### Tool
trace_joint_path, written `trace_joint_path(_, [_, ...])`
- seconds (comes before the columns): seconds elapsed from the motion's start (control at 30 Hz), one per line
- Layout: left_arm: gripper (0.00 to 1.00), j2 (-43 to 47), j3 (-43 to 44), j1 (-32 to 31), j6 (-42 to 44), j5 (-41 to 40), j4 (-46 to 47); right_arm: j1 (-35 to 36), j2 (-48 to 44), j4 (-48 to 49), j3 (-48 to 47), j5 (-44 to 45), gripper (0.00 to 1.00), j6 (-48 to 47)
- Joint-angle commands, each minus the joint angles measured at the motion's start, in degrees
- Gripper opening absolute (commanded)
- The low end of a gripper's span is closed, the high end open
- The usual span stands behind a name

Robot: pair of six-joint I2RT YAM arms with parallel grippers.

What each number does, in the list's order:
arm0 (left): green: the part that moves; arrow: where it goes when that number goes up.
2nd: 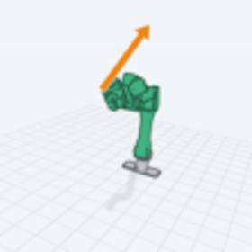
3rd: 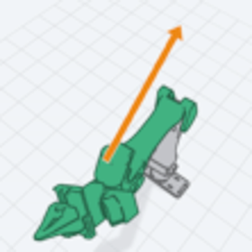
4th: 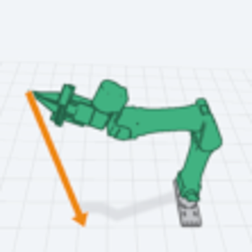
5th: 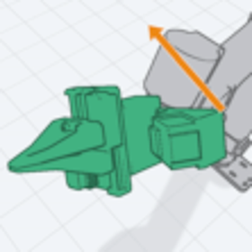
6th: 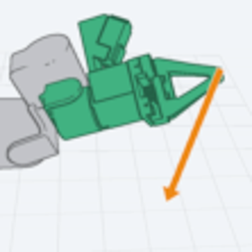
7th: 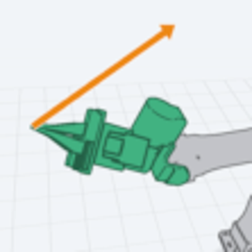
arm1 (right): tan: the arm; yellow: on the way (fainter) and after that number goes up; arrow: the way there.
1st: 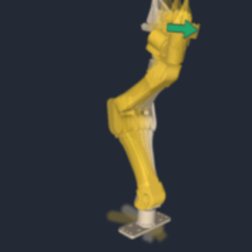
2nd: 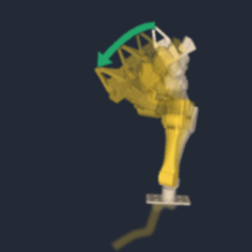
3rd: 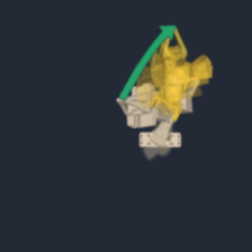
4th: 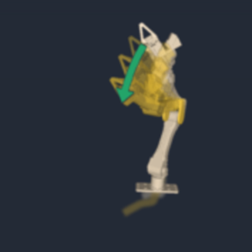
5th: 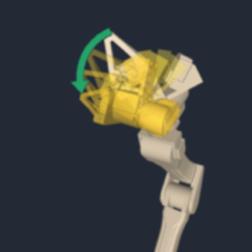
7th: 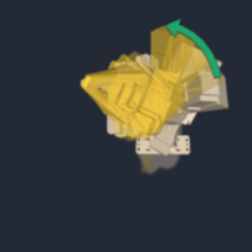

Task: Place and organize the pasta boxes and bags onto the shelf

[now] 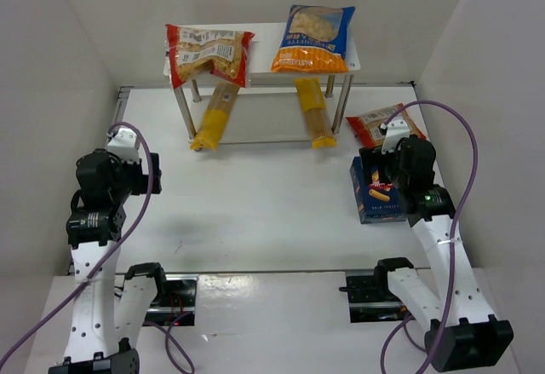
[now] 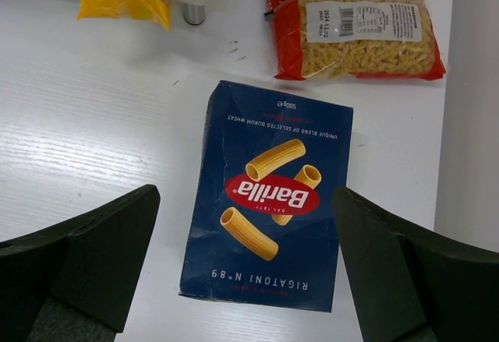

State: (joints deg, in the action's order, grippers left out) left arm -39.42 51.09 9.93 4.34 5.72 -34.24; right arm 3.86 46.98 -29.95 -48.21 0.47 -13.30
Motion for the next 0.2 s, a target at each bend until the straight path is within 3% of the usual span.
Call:
trace_joint_path(0.0, [1.0, 0.84, -0.11, 0.35, 0.32, 1.4, 2.16, -0.43, -0.05, 3.06, 0.48, 0.58, 1.0, 0.29])
trace_joint_path(0.17, [1.0, 0.84, -0.11, 0.35, 0.32, 1.93, 2.16, -0.43, -0.05, 3.06, 0.48, 0.06, 1.0, 0.29])
